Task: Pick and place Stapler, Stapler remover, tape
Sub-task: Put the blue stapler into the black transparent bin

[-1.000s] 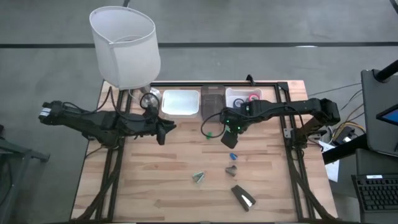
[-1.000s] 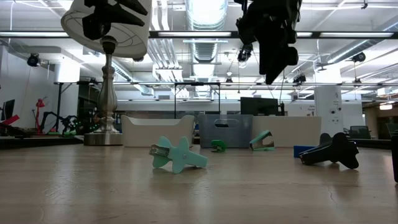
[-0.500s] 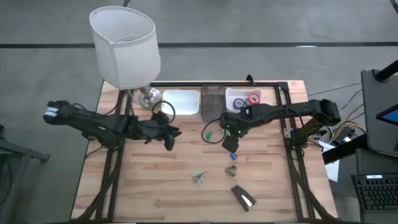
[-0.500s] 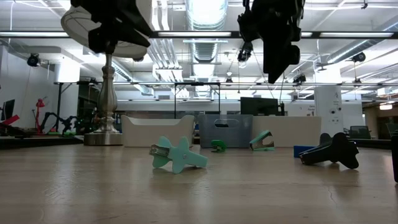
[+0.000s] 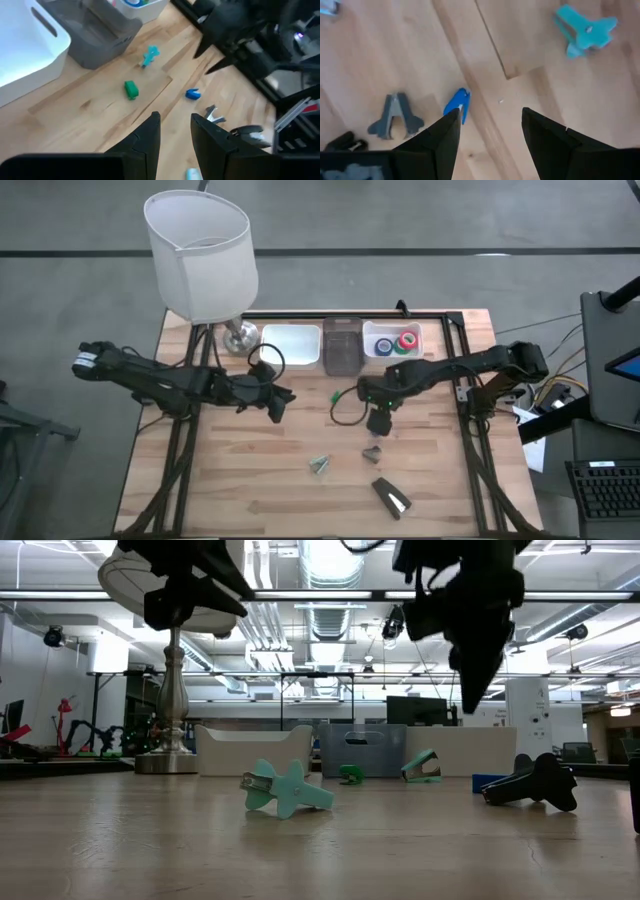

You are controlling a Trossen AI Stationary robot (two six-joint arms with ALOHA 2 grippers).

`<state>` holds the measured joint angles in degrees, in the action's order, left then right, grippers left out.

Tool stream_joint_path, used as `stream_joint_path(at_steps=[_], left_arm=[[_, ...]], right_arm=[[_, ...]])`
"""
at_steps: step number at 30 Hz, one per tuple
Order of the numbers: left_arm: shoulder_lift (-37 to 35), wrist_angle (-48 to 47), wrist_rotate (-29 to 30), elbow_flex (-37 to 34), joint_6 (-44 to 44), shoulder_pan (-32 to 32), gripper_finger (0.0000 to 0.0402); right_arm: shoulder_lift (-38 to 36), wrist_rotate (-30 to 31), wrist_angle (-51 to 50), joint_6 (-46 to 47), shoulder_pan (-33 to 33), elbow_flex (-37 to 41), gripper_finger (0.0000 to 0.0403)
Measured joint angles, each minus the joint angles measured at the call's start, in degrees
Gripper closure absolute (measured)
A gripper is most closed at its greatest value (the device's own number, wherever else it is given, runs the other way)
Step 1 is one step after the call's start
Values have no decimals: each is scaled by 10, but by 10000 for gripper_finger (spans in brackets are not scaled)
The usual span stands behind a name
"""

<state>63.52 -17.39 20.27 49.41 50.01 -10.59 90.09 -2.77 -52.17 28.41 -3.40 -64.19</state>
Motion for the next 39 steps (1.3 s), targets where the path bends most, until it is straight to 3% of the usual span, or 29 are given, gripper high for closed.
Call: stream_joint_path(at_steps=[24, 39], left_arm=[[-8, 205, -10, 1, 32, 3, 291], [-8, 204, -12, 1, 26, 12, 291]], right_arm=[[-1, -45, 88, 162, -9, 96, 200], [26, -67, 160, 207, -17, 105, 200]])
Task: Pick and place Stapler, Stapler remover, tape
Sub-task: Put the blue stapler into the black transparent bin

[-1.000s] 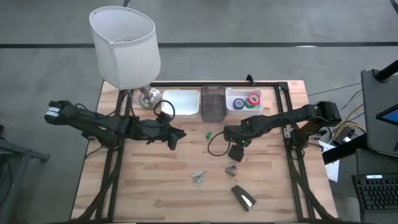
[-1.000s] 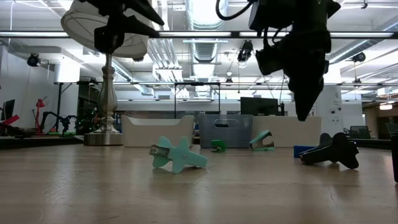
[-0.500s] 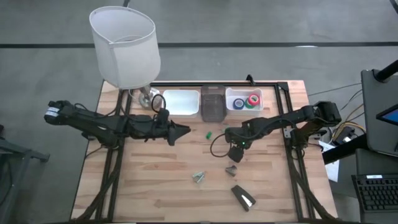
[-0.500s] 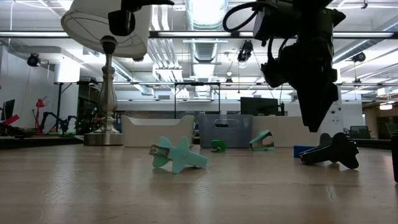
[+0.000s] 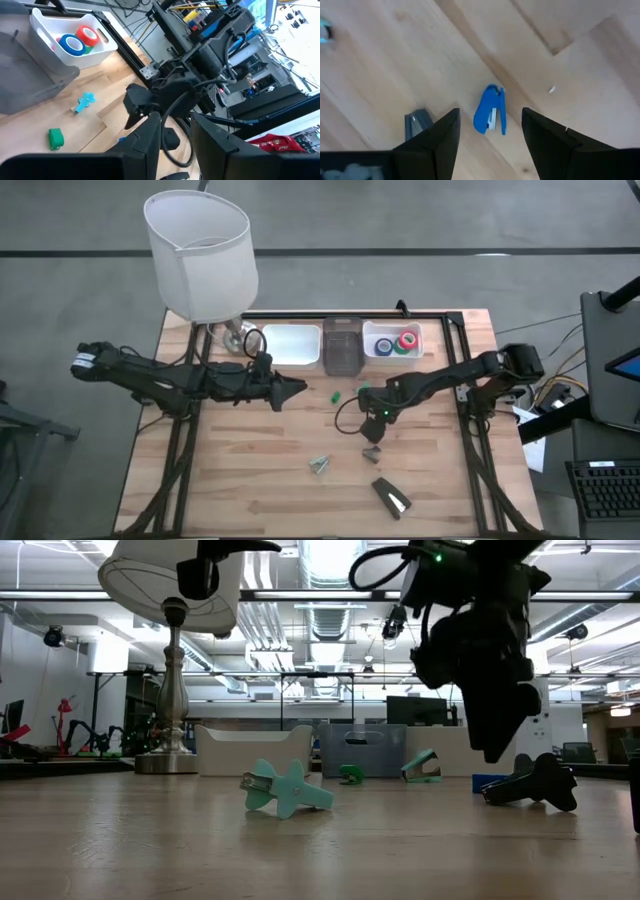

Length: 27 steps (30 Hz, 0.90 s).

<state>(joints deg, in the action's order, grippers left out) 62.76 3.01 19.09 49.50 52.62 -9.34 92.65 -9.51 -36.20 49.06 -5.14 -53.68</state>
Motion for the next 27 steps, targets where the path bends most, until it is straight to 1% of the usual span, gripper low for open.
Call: stream_joint_path(at_steps=[8, 15, 20, 23, 27], left_arm=[[0, 0, 0, 0, 0, 0, 291], [0, -1, 0, 0, -1, 0, 291], [0, -1, 0, 0, -2, 1, 291], [0, 0, 0, 0, -2, 1, 291], [0, 0, 2, 0, -2, 3, 291]], right_arm=[[31, 0, -4, 18, -12, 0, 200], [57, -12, 2, 6, -21, 0, 200], [55, 4, 2, 3, -25, 0, 201], [55, 7, 2, 2, -25, 1, 211], [57, 15, 1, -1, -25, 1, 238]])
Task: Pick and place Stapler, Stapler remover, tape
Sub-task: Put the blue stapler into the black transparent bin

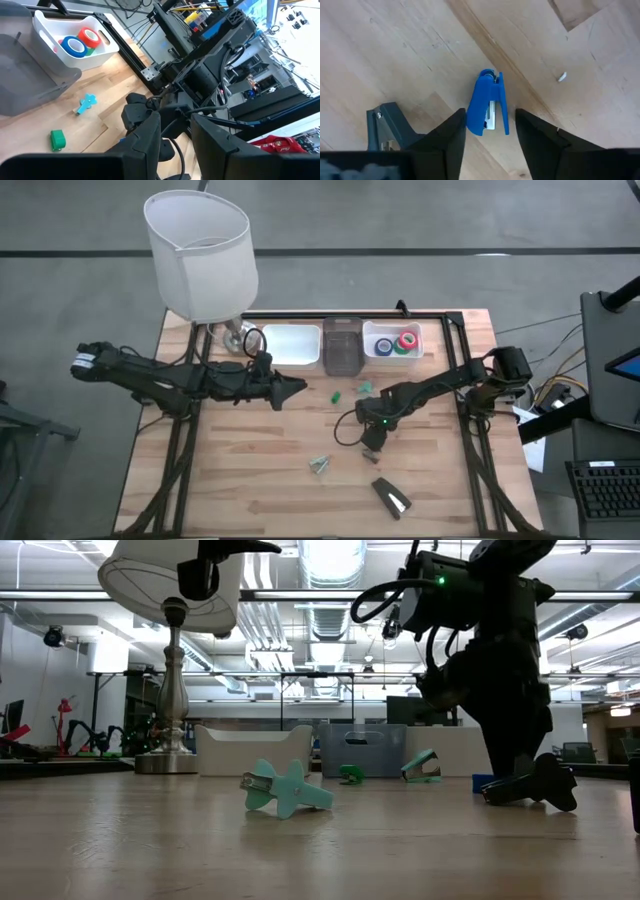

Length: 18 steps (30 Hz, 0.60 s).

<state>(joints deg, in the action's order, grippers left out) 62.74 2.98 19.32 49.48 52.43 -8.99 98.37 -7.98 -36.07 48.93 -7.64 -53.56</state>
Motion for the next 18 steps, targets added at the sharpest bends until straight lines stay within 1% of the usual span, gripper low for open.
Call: stream_joint_path(at_steps=[7, 12, 15, 18], left_arm=[[0, 0, 2, 0, 0, 0, 291], [0, 0, 2, 0, 8, 0, 291], [0, 0, 2, 0, 15, 0, 291], [0, 1, 2, 0, 15, 0, 291]], right_arm=[[0, 16, 0, -14, 1, 0, 292], [-2, 23, 13, -25, 2, -8, 322], [-2, 22, 9, -28, 7, -24, 334], [-3, 22, 7, -37, 14, -49, 338]])
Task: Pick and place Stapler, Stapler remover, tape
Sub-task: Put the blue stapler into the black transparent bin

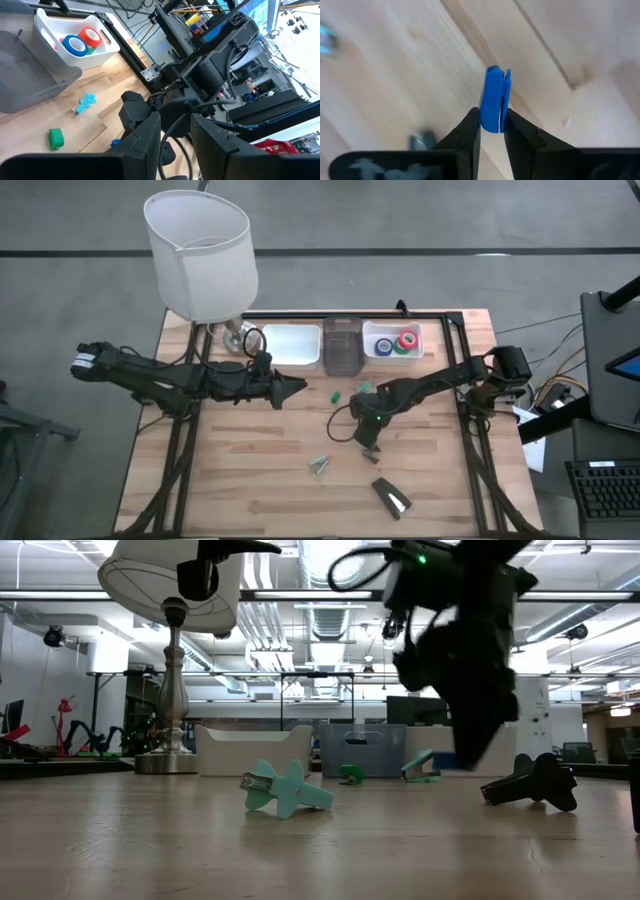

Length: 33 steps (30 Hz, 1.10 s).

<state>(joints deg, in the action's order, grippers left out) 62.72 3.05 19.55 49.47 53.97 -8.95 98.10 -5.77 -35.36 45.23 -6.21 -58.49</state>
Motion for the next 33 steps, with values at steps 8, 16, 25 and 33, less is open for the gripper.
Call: stream_joint_path(at_steps=[8, 16, 25, 33], left_arm=[[0, 0, 0, 0, 0, 0, 291], [0, 0, 0, 0, 0, 0, 291], [0, 0, 0, 0, -1, 0, 291], [-1, -1, 0, 0, 1, 0, 291]], right_arm=[[0, 21, -10, -55, 48, -104, 331], [2, 64, -32, -116, 156, -189, 332], [51, 38, -30, -123, 283, -214, 331], [124, 18, -73, -128, 338, -271, 330]])
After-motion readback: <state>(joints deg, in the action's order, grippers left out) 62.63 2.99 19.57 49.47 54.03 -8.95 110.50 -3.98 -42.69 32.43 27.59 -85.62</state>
